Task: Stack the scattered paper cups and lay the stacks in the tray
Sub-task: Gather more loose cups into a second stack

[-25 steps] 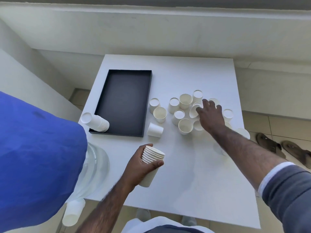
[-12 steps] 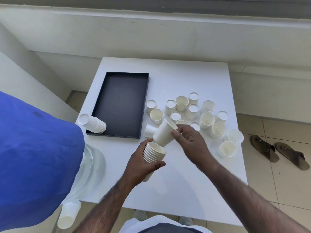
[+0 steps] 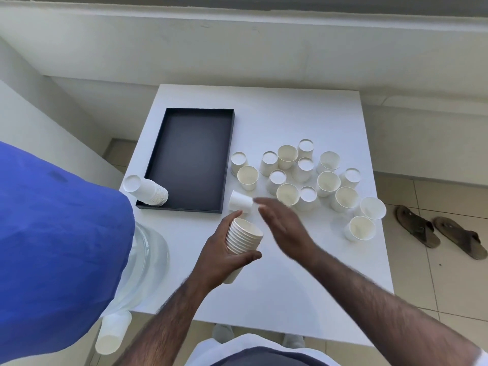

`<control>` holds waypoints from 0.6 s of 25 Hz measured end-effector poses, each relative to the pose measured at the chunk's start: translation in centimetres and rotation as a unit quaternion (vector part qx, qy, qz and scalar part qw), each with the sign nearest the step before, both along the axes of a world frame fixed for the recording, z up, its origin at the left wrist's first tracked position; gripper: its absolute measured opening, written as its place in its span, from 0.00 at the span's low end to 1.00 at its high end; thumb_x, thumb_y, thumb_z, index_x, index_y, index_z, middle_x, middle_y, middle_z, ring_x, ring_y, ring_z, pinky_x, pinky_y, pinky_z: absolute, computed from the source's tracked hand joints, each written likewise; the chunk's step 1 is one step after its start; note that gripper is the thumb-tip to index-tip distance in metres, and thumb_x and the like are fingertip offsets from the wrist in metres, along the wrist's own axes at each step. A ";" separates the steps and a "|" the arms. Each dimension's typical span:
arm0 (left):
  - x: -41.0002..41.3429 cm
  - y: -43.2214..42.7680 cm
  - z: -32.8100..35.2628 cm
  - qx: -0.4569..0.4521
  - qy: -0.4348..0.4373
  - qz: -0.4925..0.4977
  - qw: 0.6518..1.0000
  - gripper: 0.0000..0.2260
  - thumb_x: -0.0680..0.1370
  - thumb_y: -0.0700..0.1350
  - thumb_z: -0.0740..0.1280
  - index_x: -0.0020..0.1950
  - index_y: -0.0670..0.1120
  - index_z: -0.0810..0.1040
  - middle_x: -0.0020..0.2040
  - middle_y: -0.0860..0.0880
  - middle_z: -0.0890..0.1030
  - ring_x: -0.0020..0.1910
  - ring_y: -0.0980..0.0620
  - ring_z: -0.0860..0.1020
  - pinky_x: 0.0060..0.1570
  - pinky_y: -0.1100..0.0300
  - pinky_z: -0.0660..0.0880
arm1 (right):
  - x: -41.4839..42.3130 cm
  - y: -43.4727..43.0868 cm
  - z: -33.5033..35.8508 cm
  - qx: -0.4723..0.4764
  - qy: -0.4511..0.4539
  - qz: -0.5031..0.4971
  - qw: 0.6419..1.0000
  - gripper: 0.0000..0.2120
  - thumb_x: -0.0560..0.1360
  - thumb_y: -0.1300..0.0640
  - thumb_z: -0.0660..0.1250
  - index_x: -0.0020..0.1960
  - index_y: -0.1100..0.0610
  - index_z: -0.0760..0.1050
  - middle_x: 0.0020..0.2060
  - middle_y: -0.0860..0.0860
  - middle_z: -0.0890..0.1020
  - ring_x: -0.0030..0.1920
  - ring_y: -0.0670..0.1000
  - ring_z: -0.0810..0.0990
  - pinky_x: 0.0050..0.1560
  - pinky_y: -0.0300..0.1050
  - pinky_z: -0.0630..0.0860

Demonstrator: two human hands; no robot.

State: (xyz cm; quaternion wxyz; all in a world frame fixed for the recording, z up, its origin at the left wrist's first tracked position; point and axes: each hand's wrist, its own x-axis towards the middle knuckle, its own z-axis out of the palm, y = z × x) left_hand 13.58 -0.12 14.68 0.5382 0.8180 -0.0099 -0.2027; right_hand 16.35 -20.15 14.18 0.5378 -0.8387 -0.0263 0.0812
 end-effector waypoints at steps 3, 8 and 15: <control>-0.2 1.1 -0.2 0.024 0.005 -0.001 1.000 0.42 0.65 0.61 0.82 0.75 0.67 0.65 0.61 0.61 0.80 0.57 0.58 0.81 0.53 0.64 0.79 | 5.0 -3.2 -5.1 -0.360 -0.098 -0.046 0.927 0.17 0.75 0.47 0.71 0.58 0.57 0.81 0.68 0.59 0.77 0.73 0.63 0.70 0.66 0.62 0.72; -0.6 2.2 -0.5 0.025 0.007 0.003 1.000 0.42 0.64 0.62 0.81 0.74 0.68 0.65 0.62 0.61 0.79 0.57 0.57 0.80 0.54 0.63 0.79 | 6.3 -6.1 -10.3 -0.568 -0.064 0.073 0.817 0.07 0.73 0.62 0.71 0.50 0.56 0.82 0.76 0.61 0.69 0.80 0.67 0.58 0.74 0.71 0.59; -0.8 2.4 -0.9 0.038 0.006 0.001 0.999 0.41 0.63 0.62 0.82 0.73 0.66 0.68 0.59 0.62 0.81 0.56 0.60 0.81 0.54 0.62 0.79 | 3.0 -4.2 -4.7 -0.239 -0.109 -0.061 0.963 0.05 0.74 0.62 0.72 0.45 0.59 0.75 0.69 0.56 0.77 0.67 0.58 0.74 0.58 0.50 0.75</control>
